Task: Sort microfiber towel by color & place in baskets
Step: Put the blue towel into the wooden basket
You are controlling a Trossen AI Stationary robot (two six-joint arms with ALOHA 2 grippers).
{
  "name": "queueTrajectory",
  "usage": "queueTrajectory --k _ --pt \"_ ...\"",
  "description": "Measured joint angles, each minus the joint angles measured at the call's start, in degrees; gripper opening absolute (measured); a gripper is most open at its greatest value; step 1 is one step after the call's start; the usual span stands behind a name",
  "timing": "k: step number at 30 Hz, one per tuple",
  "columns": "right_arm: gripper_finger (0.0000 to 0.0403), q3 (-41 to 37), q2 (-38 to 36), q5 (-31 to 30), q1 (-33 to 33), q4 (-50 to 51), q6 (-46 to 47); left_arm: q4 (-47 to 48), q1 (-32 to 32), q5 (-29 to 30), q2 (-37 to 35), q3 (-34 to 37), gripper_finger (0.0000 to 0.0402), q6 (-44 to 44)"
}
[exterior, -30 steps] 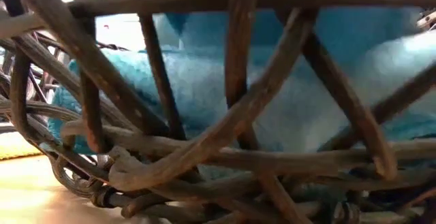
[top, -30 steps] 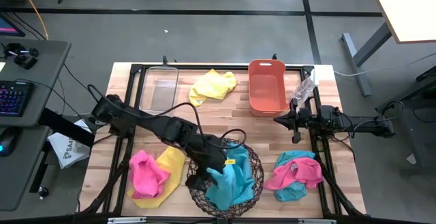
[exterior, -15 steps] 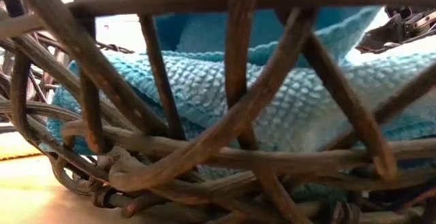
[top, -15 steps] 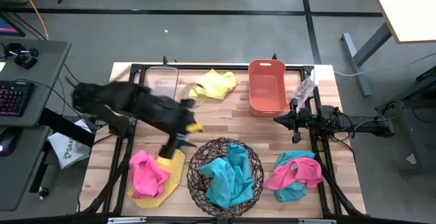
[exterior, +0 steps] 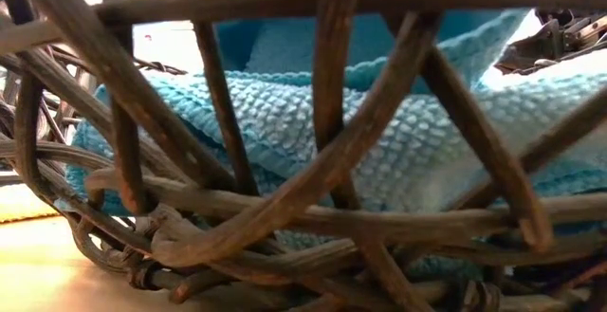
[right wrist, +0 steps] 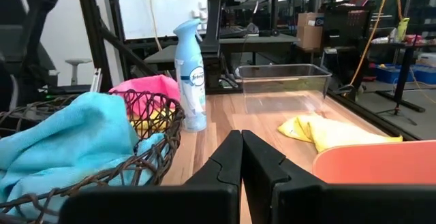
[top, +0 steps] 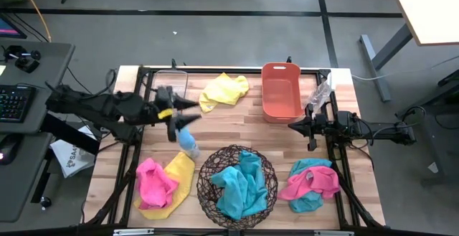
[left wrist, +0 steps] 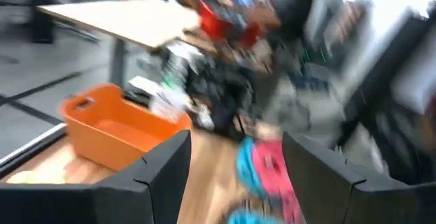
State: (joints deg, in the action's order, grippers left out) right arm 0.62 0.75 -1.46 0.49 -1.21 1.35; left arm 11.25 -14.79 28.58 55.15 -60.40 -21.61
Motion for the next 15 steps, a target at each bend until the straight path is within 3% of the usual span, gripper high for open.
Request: queueTrajectory --k 3,6,11,13,15 --pt "0.0000 0.00 0.00 0.00 0.00 -5.04 4.30 -2.63 0.81 5.34 -2.37 1.48 0.0217 -3.38" --pt "0.0000 0.00 0.00 -1.12 0.00 -18.79 16.33 -4.52 1.01 7.87 -3.06 1.49 0.0217 -4.09" --pt "0.0000 0.02 0.00 -18.26 0.00 -43.85 29.66 -9.71 1.01 11.87 -3.43 1.51 0.0217 1.06" --pt "0.0000 1.43 0.71 -22.84 0.01 -42.04 30.50 -10.58 1.03 14.15 -3.40 1.51 0.0217 3.77" --pt "0.0000 6.01 3.03 -22.05 -0.01 -29.35 33.74 -11.21 1.41 15.82 -3.39 1.51 0.0217 5.67"
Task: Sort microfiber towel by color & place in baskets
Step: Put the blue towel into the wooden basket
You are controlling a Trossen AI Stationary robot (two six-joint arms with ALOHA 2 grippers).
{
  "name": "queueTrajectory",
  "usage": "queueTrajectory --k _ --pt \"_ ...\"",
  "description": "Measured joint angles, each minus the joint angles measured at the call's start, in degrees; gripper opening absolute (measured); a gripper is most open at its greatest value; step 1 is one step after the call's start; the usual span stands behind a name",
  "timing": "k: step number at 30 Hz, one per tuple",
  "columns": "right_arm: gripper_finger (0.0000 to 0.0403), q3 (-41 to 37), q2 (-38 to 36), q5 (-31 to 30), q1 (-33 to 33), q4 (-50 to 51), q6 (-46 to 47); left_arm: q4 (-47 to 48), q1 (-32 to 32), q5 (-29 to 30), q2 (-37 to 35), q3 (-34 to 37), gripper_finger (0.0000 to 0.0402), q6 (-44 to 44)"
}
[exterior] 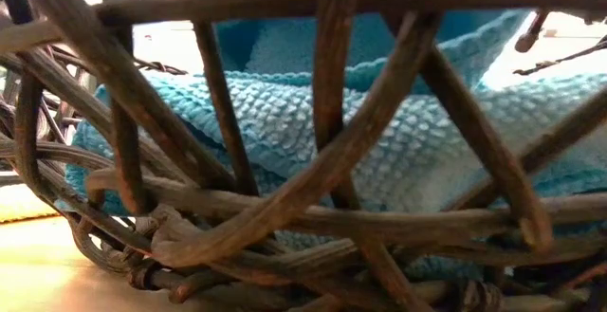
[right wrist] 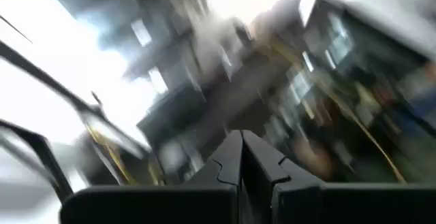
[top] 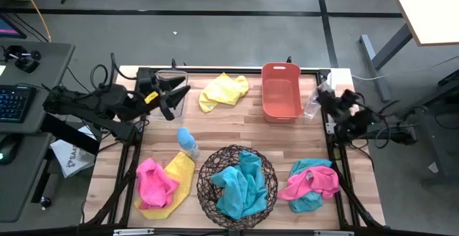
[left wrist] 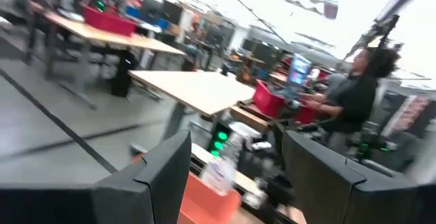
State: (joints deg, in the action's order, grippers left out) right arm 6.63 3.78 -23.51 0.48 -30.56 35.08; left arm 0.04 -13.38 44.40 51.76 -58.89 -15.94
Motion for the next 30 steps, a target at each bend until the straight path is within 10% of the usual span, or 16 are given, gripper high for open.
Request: queueTrajectory --k 12,19,30 --pt "0.0000 40.77 33.53 13.80 2.28 82.05 12.69 0.28 4.75 -2.48 -3.51 0.00 0.0217 5.24" --pt "0.0021 41.72 47.05 33.68 -0.46 89.60 25.89 5.61 5.61 -8.58 -7.57 0.00 0.0217 6.59" --pt "0.0195 34.28 61.96 44.63 -5.56 90.12 38.45 22.52 5.59 -9.68 -13.30 0.00 0.0217 1.04"
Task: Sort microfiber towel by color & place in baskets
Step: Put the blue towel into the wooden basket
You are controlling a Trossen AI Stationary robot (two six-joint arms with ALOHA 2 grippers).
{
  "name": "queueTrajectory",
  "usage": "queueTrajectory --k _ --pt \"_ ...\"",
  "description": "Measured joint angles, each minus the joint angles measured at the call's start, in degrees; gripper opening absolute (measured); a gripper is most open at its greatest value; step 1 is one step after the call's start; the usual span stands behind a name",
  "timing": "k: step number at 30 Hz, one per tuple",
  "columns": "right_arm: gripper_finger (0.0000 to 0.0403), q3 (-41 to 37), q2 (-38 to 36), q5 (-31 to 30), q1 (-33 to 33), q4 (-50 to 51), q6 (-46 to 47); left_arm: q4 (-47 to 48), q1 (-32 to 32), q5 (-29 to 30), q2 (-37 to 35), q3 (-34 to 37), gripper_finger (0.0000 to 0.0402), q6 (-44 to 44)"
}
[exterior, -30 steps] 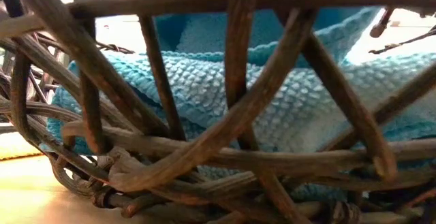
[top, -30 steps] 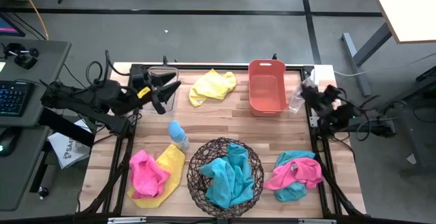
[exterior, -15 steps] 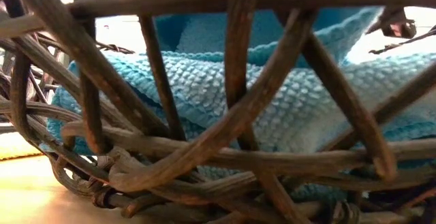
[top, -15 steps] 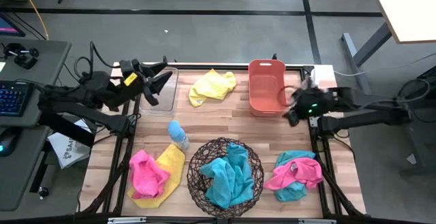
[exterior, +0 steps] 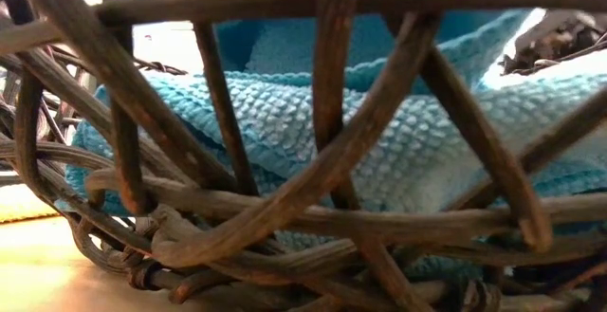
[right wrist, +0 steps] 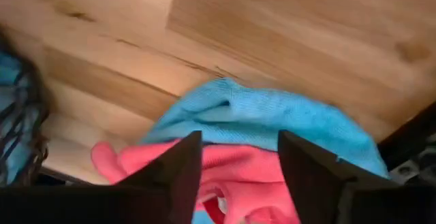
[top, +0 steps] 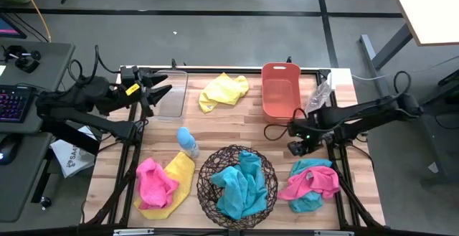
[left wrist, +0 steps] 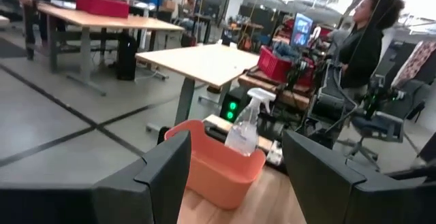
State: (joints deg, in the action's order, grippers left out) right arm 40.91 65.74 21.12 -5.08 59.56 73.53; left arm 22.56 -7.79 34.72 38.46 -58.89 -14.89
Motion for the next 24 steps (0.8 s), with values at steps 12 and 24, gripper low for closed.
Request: queueTrajectory --k 12,24 --pt "0.0236 -0.51 13.21 -0.35 -3.20 -4.76 -0.02 0.33 -0.02 0.09 -1.25 0.00 0.0217 0.02" --pt "0.0236 -0.51 21.54 -0.65 -9.27 -7.99 0.18 0.29 -0.04 -0.17 -1.25 0.00 0.0217 -0.15"
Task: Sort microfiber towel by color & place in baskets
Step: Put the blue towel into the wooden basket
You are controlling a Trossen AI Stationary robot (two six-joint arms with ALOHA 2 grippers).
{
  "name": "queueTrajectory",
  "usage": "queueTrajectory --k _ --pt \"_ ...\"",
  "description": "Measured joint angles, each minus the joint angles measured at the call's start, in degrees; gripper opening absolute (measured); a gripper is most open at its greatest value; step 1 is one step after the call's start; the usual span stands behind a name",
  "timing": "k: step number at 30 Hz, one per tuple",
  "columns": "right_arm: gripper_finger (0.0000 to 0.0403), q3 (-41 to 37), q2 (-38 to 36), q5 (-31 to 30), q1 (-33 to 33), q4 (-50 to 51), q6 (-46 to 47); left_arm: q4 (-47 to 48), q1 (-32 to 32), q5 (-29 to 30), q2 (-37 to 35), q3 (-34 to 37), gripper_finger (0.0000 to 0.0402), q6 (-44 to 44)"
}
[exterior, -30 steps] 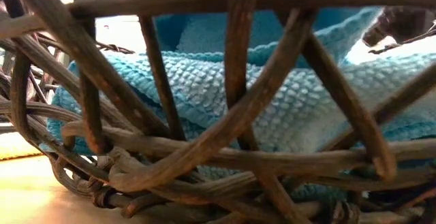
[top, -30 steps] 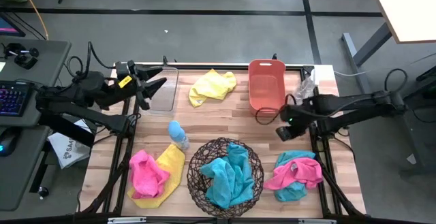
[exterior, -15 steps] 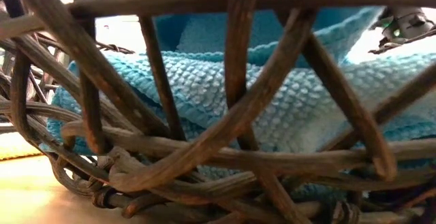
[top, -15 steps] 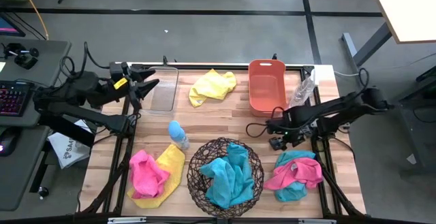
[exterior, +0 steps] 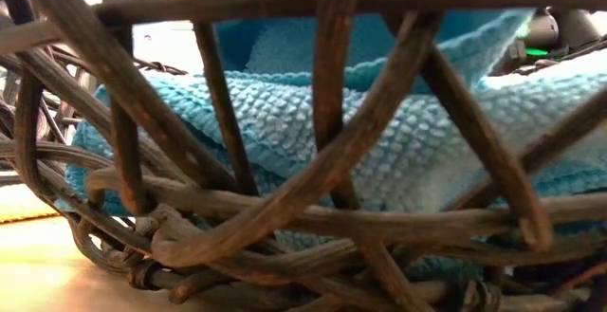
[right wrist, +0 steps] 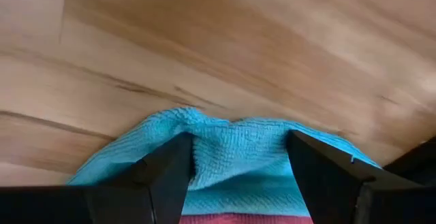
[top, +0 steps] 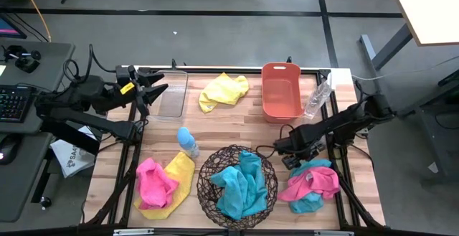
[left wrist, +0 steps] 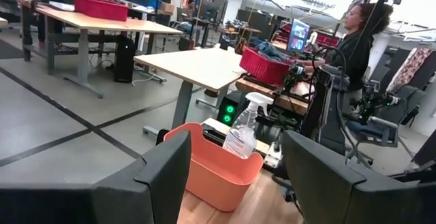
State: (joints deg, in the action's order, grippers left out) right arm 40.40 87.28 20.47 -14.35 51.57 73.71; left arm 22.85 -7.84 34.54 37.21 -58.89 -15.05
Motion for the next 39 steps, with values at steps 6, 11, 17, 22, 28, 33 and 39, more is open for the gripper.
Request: queueTrajectory --k 6,11,17,22,28,33,39 --pt "0.0170 0.24 2.48 -1.03 -2.28 1.86 -2.86 0.02 0.00 0.17 0.00 0.00 0.0217 -0.88" --pt "0.0020 0.65 1.02 -4.37 -2.77 3.60 -3.22 0.00 0.00 0.62 0.00 0.00 0.0217 -0.88" --pt "0.0007 8.33 -8.65 -15.32 -3.72 9.37 -2.09 -0.13 0.00 2.69 0.00 0.00 0.0217 -0.42" --pt "0.0004 16.12 -19.17 -32.11 -9.12 13.56 -0.66 -2.59 0.00 5.23 0.00 0.00 0.0217 1.23" --pt "0.0002 24.66 -27.04 -43.42 -18.65 18.65 -0.02 -9.29 0.00 6.87 0.00 0.00 0.0217 7.73" --pt "0.0001 31.02 -29.68 -44.89 -24.91 20.32 -2.46 -14.09 0.00 6.91 0.00 0.00 0.0217 11.84" --pt "0.0001 42.47 -29.84 -50.22 -26.10 18.75 -8.52 -17.34 -0.02 8.32 0.00 -0.01 0.0217 14.81"
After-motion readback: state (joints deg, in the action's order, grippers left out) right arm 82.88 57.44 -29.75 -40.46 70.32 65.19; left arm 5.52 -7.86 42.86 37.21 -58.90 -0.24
